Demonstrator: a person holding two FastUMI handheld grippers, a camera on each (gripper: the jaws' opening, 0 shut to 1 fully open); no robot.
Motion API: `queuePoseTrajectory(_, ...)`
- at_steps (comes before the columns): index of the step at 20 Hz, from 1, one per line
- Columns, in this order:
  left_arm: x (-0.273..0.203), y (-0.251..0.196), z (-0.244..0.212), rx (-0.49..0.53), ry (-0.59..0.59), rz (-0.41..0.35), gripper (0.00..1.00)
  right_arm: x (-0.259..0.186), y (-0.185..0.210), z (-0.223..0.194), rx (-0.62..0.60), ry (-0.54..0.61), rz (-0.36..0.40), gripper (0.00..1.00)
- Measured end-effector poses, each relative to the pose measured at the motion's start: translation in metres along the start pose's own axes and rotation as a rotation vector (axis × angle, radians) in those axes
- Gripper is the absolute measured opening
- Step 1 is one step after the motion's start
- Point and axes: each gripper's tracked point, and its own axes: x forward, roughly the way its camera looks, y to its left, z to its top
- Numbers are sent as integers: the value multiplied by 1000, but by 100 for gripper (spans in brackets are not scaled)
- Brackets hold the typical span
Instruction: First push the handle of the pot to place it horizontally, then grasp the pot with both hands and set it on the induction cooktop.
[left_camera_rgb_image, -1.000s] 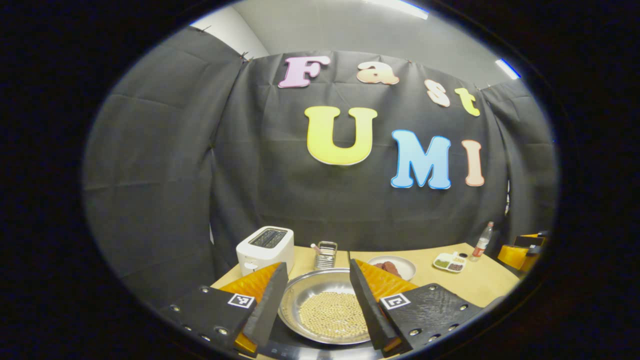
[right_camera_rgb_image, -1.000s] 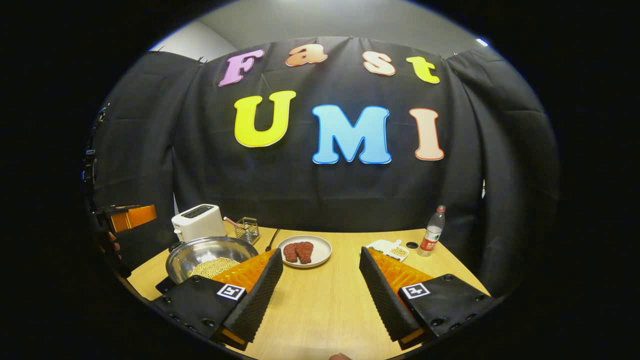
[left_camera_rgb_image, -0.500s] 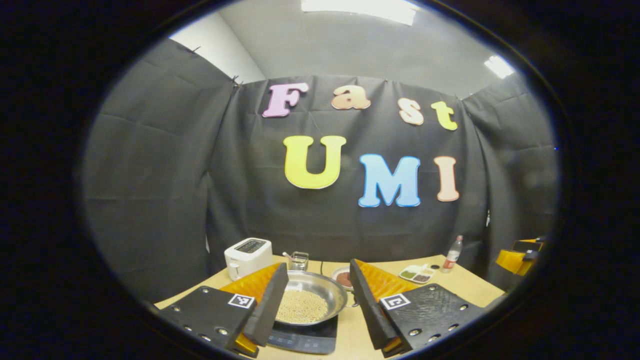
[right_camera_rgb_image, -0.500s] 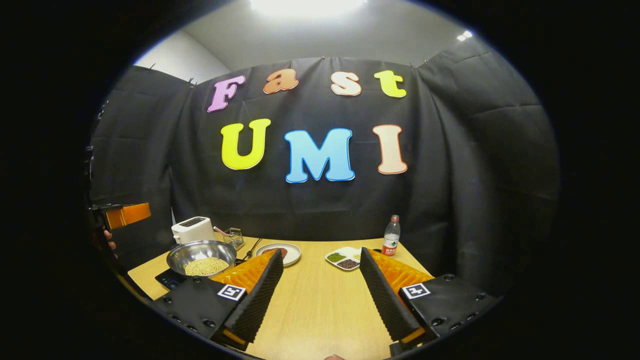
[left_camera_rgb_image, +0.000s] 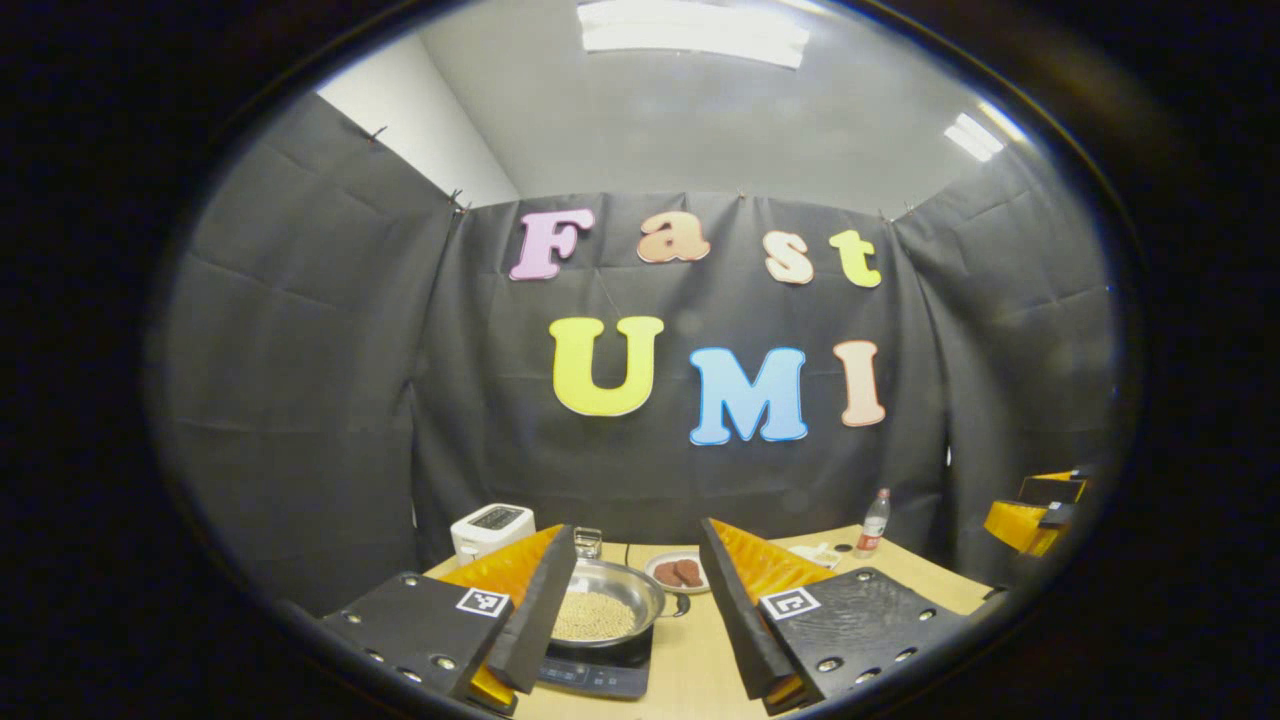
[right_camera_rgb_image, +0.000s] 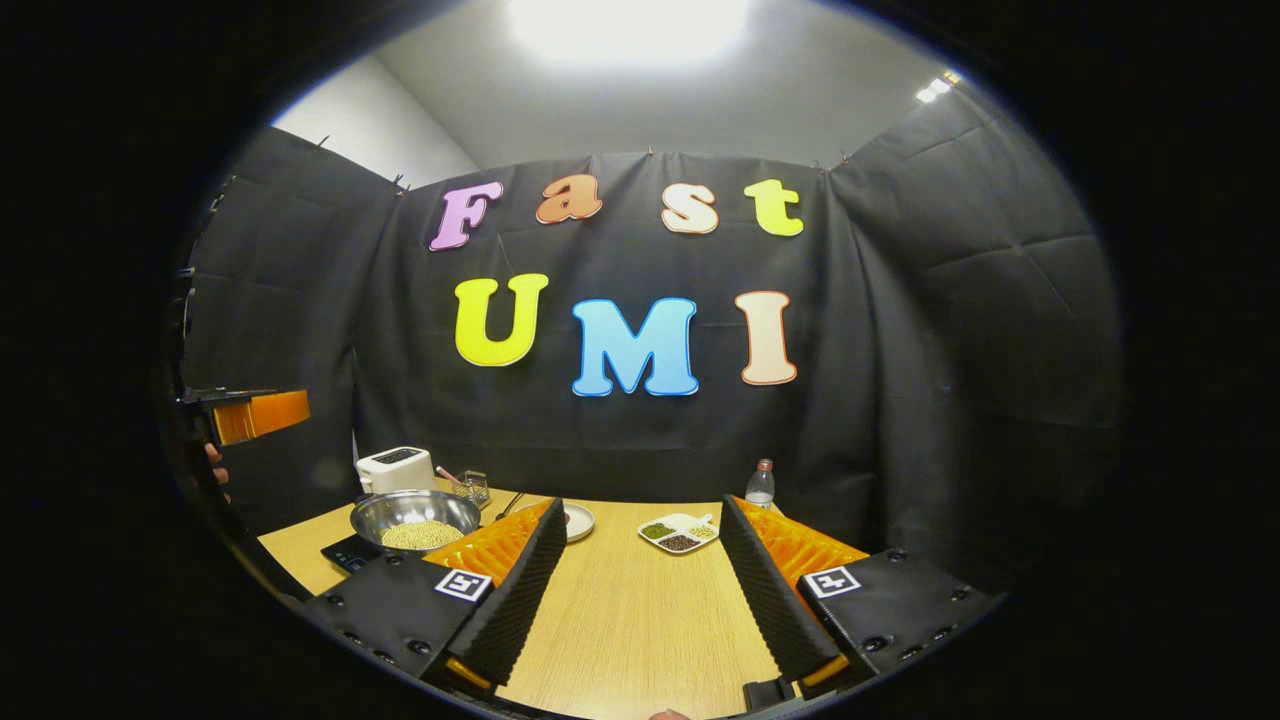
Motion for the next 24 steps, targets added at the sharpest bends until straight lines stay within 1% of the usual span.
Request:
queuePoseTrajectory(1, -5, 3, -2, -5, 5, -9, 75, -3, 1, 3, -1, -8, -18, 97)
queuePoseTrajectory(2, -8, 7, -3, -11, 8, -16, 72, -5, 2, 7, 0, -21, -35, 97)
queuePoseTrajectory(3, -11, 14, -5, -13, 10, -18, 75, -5, 7, 11, 5, -29, -41, 97)
queuePoseTrajectory(4, -12, 21, -5, -14, 11, -15, 72, -8, 14, 12, 8, -32, -41, 97)
queuePoseTrajectory(5, -16, 26, -4, -17, 8, -15, 75, -11, 20, 13, 5, -36, -43, 98)
queuePoseTrajectory(6, -17, 30, -3, -22, 5, -12, 72, -14, 24, 14, 1, -44, -46, 98)
queuePoseTrajectory(9, -21, 42, 0, -21, -11, -13, 72, -17, 31, 12, 1, -44, -61, 98)
queuePoseTrajectory(11, -22, 42, -1, -26, -11, -25, 72, -18, 38, 13, 14, -41, -60, 98)
queuePoseTrajectory(12, -23, 44, -1, -27, -12, -26, 75, -17, 38, 12, 14, -40, -62, 98)
queuePoseTrajectory(13, -24, 47, -2, -28, -13, -23, 72, -17, 38, 11, 11, -35, -66, 98)
queuePoseTrajectory(15, -28, 48, -1, -31, -13, -23, 72, -17, 40, 11, 11, -32, -69, 98)
queuePoseTrajectory(16, -28, 49, -1, -28, -16, -23, 75, -17, 40, 11, 11, -32, -70, 98)
queuePoseTrajectory(17, -28, 51, -1, -23, -17, -21, 72, -18, 41, 11, 10, -32, -69, 98)
queuePoseTrajectory(24, -34, 51, 3, -1, -32, -13, 72, -19, 40, 15, 1, -39, -63, 98)
